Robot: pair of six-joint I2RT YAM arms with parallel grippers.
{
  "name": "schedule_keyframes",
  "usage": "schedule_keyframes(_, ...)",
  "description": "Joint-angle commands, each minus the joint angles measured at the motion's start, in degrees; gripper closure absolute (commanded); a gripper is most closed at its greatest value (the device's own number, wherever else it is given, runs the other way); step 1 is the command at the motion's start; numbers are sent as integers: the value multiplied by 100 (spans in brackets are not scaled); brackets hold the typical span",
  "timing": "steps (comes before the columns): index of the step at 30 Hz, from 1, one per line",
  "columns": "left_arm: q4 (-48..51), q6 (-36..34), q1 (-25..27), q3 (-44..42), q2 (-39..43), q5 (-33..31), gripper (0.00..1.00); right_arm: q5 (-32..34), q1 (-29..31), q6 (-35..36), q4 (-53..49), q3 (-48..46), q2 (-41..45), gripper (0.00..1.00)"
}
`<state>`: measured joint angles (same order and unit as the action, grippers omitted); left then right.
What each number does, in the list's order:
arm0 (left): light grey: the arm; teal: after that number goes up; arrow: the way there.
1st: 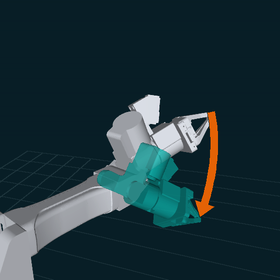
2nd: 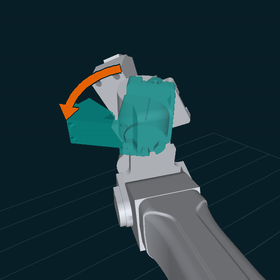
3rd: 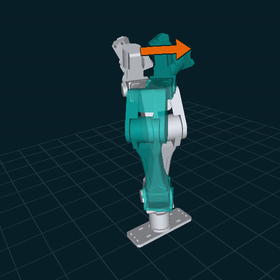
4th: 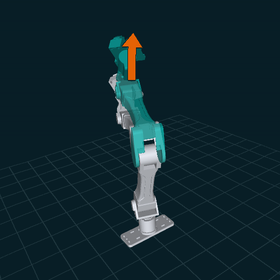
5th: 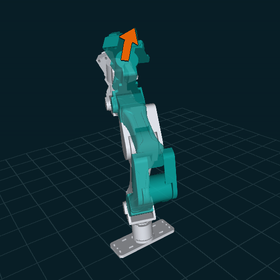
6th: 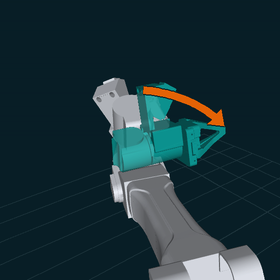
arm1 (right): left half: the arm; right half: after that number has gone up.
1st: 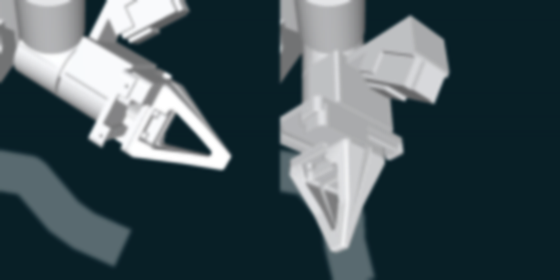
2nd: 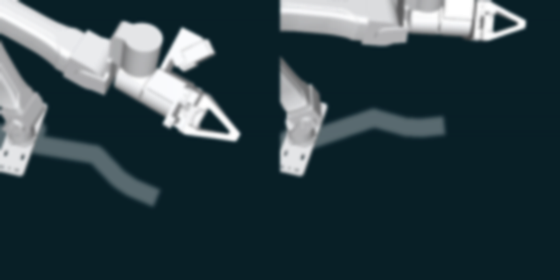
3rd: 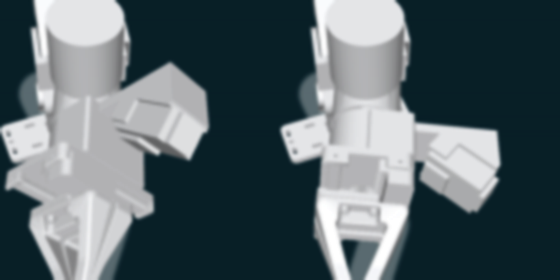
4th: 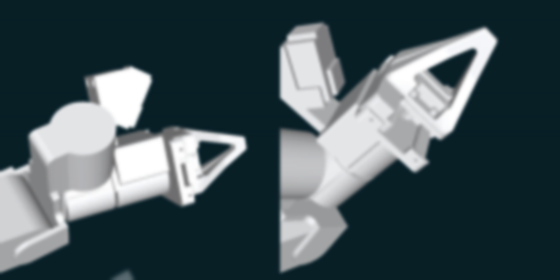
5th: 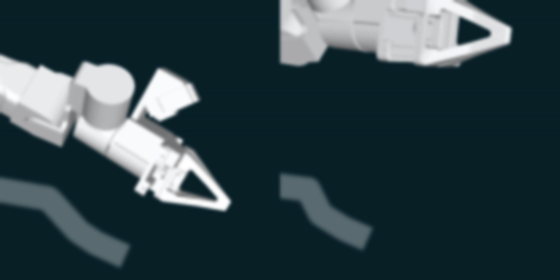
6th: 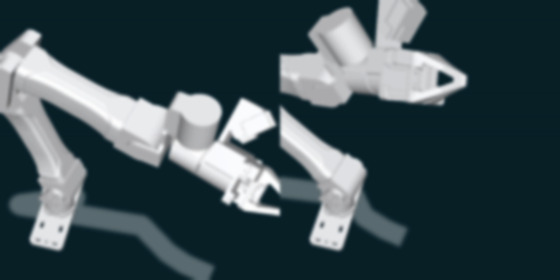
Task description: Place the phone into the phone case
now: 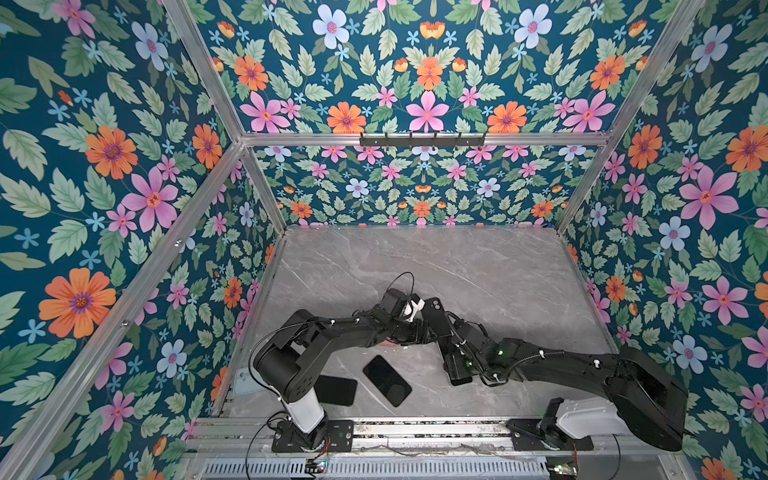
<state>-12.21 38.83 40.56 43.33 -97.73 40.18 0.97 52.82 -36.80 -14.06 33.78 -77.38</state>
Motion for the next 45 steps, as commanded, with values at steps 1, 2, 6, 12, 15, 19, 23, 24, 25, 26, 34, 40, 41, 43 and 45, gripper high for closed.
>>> schedule_keyframes(1,-539,181,-9,-46,-126,319,32,-5,6,59,299,-21,14,60)
schedule_keyframes(2,-673,238,-9,-65,-190,397,33,-1,4,54,319,-18,0,60)
schedule_keyframes(6,-970,362,-7,-123,-374,509,41,-18,9,84,374,-1,-53,61)
schedule_keyframes(12,-1273,420,-46,-177,-557,578,47,-31,4,93,487,-30,-68,62)
schedule_keyframes(15,-1598,565,-63,-231,-666,706,54,-27,4,129,492,10,-100,62)
schedule_keyframes(19,-1886,692,-84,-296,-740,818,58,-51,5,137,524,32,-128,63)
schedule_keyframes(23,-2056,753,-104,-332,-761,863,64,-71,2,137,563,28,-135,63)
schedule_keyframes(24,-2104,778,-101,-341,-773,882,66,-78,6,137,572,32,-145,63)
schedule_keyframes(25,-2154,796,-101,-342,-780,901,68,-80,9,138,569,32,-146,63)
schedule_keyframes(26,-2201,818,-101,-352,-782,914,70,-80,8,138,582,37,-146,63)
schedule_keyframes(34,-2347,886,-118,-458,-769,938,81,-86,2,146,598,15,-171,63)
schedule_keyframes(40,-2400,910,-119,-529,-715,931,86,-80,7,155,598,-11,-133,59)
schedule_keyframes(41,-2408,924,-124,-538,-704,936,87,-88,6,161,598,-19,-135,58)
schedule_keyframes(43,-2409,932,-123,-554,-679,933,88,-104,9,186,602,-42,-107,54)
schedule_keyframes(45,-2422,925,-119,-575,-668,949,89,-115,5,206,618,-77,-69,49)
